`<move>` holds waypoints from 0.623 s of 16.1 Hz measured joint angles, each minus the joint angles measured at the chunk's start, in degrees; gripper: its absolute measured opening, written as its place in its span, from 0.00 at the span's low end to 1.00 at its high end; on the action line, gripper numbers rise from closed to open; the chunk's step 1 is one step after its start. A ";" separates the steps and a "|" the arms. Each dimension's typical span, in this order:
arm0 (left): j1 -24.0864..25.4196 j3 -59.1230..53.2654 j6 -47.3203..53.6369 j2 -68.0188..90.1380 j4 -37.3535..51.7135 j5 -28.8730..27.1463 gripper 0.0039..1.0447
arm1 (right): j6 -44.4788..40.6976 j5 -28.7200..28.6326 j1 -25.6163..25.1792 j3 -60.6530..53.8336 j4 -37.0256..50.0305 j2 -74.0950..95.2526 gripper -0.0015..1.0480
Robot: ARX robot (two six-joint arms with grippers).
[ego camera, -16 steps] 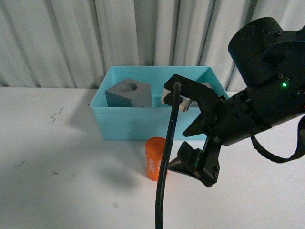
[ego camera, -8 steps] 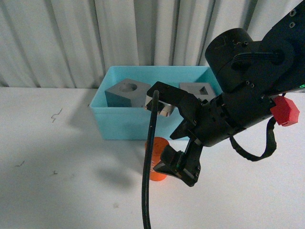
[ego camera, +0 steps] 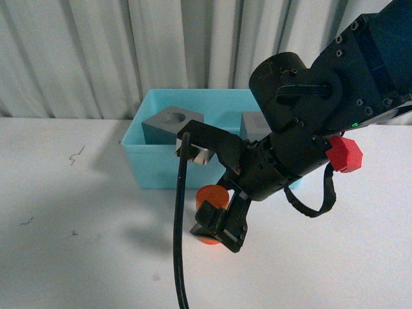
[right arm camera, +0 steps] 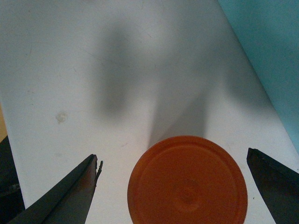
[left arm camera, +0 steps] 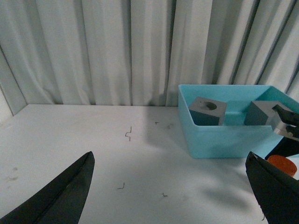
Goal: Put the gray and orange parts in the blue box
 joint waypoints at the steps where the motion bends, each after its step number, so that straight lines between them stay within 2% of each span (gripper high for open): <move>1: 0.00 0.00 0.00 0.00 0.02 0.00 0.94 | 0.07 0.11 0.33 0.83 -0.33 0.33 0.94; 4: 0.00 0.00 0.00 0.00 0.00 0.00 0.94 | 0.44 0.22 0.68 2.45 -0.66 0.83 0.93; 8: 0.00 0.00 0.00 0.00 0.00 0.00 0.94 | 0.59 0.59 0.66 2.64 -1.46 1.18 0.60; 10: 0.00 0.00 0.00 0.00 0.00 0.00 0.94 | 0.61 0.85 0.59 2.36 -1.46 1.16 0.47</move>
